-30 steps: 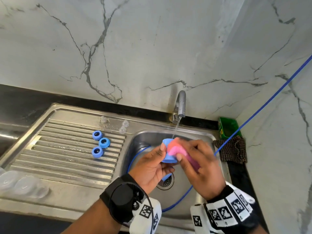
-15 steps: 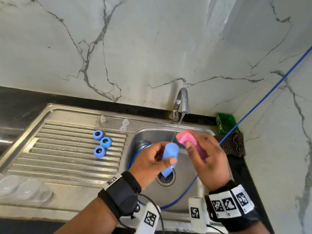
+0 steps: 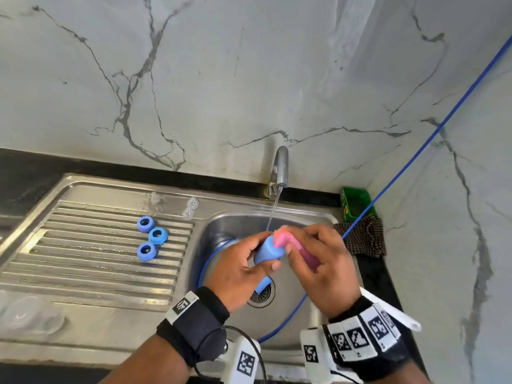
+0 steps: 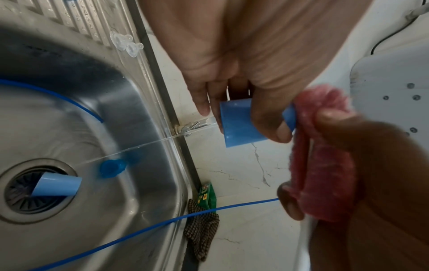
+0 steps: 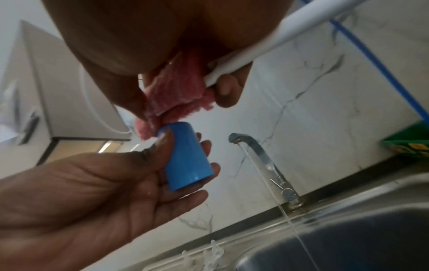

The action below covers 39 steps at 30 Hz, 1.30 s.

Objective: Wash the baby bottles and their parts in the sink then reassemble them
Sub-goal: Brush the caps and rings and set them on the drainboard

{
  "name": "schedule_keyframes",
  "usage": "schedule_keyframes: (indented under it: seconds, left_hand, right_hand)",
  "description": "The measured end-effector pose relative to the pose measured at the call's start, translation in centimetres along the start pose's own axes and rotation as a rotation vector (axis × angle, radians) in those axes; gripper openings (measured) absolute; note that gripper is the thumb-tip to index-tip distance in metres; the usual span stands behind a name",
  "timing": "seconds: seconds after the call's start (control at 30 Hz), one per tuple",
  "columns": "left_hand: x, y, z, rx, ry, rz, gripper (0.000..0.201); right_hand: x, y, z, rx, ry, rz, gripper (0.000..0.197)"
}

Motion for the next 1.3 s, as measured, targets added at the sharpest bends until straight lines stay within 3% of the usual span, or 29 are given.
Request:
schedule_keyframes:
  seconds: [0.1,0.2,0.23,0.37,0.47,0.5,0.6,0.63,0.77,0.87,0.9,1.03,1.17,1.3]
  left_hand:
    - [-0.3,0.0,-0.4,0.021,0.013,0.023,0.048]
    - [-1.0,-0.3,-0.2,0.005,-0.041,0.022,0.051]
    - [-1.3,-0.4,-0.3,0.002,-0.052,0.024,0.05]
    - [-1.4,-1.0,-0.5,0.015,-0.048,0.046,0.049]
    - [-1.8,-1.2,-0.2,-0.012,-0.125,0.05,0.053]
    - [-1.9,-1.2,-0.1,-0.01,-0.122,0.061,0.052]
    - [-1.4,-1.0,-0.2,0.008,-0.127,0.103,0.05]
    - [-1.2,-1.0,-0.1,0.008,-0.145,0.11,0.048]
    - [-0.1,-0.5,0.5,-0.001,-0.253,0.153,0.032]
    - [0.8,0.1,0.3,0.021,-0.235,0.144,0.039]
    - [1.0,0.1,0.3,0.02,-0.246,0.135,0.039]
    - [1.4,-0.5,0.5,0.006,-0.242,0.077,0.045]
    - [2.7,-0.9,0.5,-0.001,-0.171,0.106,0.048]
    - [2.7,-0.8,0.3,-0.024,-0.196,0.062,0.044]
  right_hand:
    - [-0.7,1.1,-1.8,0.161,0.021,-0.068,0.028]
    - [0.1,0.3,2.1,-0.028,0.01,-0.008,0.023]
    - [0.1,0.2,2.4,-0.03,-0.009,-0.01,0.023]
    - [-0.6,0.9,-0.2,0.207,0.017,-0.091,0.026]
    - [0.1,-0.5,3.4,0.013,0.032,-0.008,0.022]
    - [0.1,-0.4,3.2,0.024,0.03,0.001,0.021]
    - [-1.0,1.0,-1.2,0.285,0.056,-0.062,0.024]
    - [-1.4,1.1,-1.3,0.31,0.073,-0.079,0.024]
    - [-1.0,-0.4,0.9,0.129,0.08,-0.006,0.024]
    - [-2.2,0.7,-2.3,0.282,0.106,-0.089,0.022]
    - [-2.5,0.6,-2.0,0.261,0.103,-0.094,0.02]
    - [-2.1,-0.9,1.9,-0.028,-0.019,-0.001,0.022]
    - [-3.0,-0.2,-1.5,0.084,-0.031,-0.072,0.03]
    - [-2.6,-0.7,0.0,-0.01,-0.027,-0.058,0.024]
Point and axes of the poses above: each hand's wrist, its own y-axis away from the middle knuckle, its own x-axis out of the back of the hand, z = x × y, the point moved 10 cm from there along -y, towards the middle knuckle, and after that the axes turned 13 degrees about y, right-handed, at the moved point
